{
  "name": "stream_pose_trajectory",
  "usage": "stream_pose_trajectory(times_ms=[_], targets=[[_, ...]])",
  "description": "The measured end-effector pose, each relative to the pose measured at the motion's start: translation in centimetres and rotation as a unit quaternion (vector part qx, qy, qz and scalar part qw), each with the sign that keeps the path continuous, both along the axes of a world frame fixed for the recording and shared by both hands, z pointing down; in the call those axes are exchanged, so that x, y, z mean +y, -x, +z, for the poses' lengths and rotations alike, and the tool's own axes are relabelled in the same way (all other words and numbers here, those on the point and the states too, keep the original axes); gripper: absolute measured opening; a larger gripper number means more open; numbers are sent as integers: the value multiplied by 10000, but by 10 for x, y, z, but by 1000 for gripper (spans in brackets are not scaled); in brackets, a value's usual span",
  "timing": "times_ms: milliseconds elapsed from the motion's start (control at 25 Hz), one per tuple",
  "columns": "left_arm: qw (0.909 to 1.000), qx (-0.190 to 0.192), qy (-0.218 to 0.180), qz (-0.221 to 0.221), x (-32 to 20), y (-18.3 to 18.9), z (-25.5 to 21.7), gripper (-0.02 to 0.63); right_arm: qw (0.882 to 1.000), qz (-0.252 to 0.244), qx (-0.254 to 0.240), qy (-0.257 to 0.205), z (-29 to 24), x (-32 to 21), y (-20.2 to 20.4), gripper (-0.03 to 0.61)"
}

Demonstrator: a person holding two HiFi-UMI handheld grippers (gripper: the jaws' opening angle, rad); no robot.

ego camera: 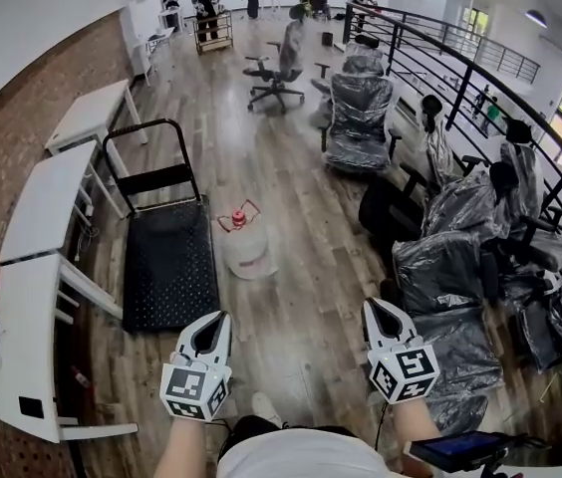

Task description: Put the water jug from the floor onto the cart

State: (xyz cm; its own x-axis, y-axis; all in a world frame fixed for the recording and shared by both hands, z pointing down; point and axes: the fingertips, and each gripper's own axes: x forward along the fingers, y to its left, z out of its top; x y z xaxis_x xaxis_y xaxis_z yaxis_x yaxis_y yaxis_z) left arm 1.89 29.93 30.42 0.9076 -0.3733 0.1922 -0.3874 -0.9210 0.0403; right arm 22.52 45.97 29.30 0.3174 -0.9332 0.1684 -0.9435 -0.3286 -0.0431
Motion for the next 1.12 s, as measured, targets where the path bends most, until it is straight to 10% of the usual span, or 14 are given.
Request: stream_pose_trajectory(times_ms=[680, 1120], targets=[[9999, 37, 80, -144, -143, 13, 14, 0, 9996, -227, 39, 161, 6, -151, 14, 3], [9972, 4, 24, -752, -211, -31, 16, 0, 9965, -838, -48, 40, 16, -247, -46, 3]])
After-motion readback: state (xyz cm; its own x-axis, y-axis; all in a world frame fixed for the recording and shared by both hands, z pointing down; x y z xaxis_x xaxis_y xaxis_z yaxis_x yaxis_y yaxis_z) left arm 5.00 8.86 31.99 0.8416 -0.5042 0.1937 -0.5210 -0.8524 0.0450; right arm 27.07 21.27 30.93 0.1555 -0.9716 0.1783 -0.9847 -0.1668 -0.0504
